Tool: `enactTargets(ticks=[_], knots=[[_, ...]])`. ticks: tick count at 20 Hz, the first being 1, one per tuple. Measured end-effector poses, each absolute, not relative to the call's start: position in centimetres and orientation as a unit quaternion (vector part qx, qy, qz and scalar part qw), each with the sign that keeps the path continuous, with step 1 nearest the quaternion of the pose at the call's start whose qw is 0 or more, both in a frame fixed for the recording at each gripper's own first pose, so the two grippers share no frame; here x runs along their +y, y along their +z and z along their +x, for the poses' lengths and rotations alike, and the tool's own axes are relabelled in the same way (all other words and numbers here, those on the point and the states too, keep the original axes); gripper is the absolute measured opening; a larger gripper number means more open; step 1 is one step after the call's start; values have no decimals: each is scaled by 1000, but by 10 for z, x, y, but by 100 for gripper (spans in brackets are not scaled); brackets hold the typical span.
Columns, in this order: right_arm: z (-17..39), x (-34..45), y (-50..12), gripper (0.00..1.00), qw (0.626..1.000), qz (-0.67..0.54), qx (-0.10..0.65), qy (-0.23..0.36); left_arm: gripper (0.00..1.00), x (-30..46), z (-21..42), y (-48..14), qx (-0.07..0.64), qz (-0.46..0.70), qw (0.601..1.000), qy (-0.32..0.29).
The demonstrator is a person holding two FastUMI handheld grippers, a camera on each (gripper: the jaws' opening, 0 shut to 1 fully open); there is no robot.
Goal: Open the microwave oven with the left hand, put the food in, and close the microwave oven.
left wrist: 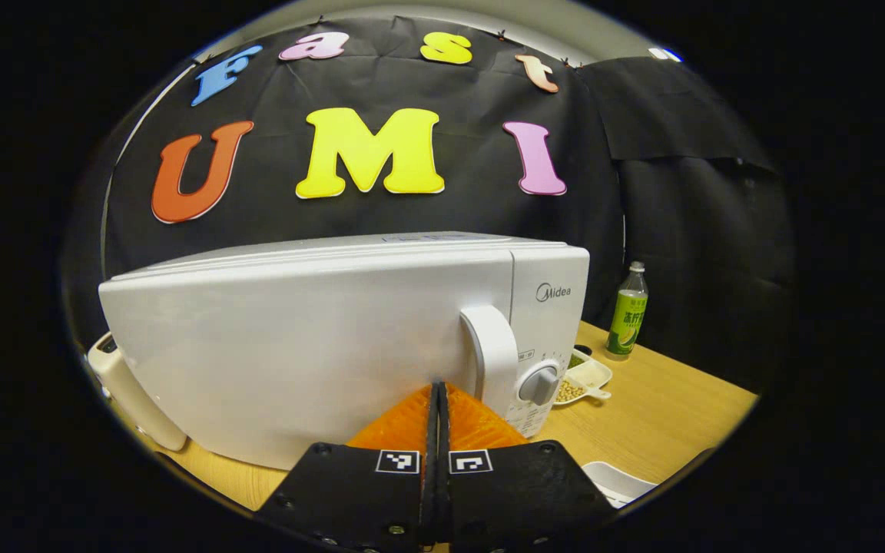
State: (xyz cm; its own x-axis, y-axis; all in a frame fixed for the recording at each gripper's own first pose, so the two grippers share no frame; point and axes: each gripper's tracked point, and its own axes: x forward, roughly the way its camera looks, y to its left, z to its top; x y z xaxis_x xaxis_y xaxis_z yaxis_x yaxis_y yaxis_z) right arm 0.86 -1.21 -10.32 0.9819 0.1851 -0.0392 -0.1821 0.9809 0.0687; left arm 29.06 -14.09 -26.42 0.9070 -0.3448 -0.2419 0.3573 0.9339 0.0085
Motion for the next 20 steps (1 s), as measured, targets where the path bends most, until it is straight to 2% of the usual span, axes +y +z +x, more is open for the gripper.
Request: enactTargets(ticks=[1,2,3,6,9,11,12,13,14,16,17,18,19,20], knots=[[8,-13,-106,88,994,44,31,91,0,-134,290,-267,126,40,979,-156],[8,-14,-110,88,994,52,38,88,0,-126,285,-266,130,44,981,-136],[7,-15,-113,93,994,56,46,83,0,-123,277,-264,132,40,982,-126],[-2,-14,-114,92,993,63,54,79,0,-116,245,-258,132,32,984,-116],[-12,-18,-105,92,995,54,45,69,5,-102,210,-242,129,30,986,-103],[-21,-21,-97,92,997,44,33,56,18,-89,185,-227,132,21,987,-85],[-27,-20,-94,85,997,42,28,53,31,-88,170,-218,132,12,987,-88],[-31,-19,-90,86,997,42,24,53,38,-89,153,-205,128,6,987,-93],[-35,-17,-87,92,997,44,22,54,42,-90,139,-194,123,-1,988,-99],[-41,-18,-79,92,997,54,16,52,88,-88,112,-171,108,-1,989,-100],[-44,-18,-75,86,997,56,12,49,94,-88,100,-157,97,-4,990,-102],[-46,-20,-71,85,997,56,9,44,96,-90,86,-145,87,-13,990,-112],[-48,-22,-68,92,998,55,6,39,87,-85,72,-134,83,-23,989,-116],[-51,-23,-63,86,998,52,1,35,87,-83,59,-126,82,-29,989,-117]])
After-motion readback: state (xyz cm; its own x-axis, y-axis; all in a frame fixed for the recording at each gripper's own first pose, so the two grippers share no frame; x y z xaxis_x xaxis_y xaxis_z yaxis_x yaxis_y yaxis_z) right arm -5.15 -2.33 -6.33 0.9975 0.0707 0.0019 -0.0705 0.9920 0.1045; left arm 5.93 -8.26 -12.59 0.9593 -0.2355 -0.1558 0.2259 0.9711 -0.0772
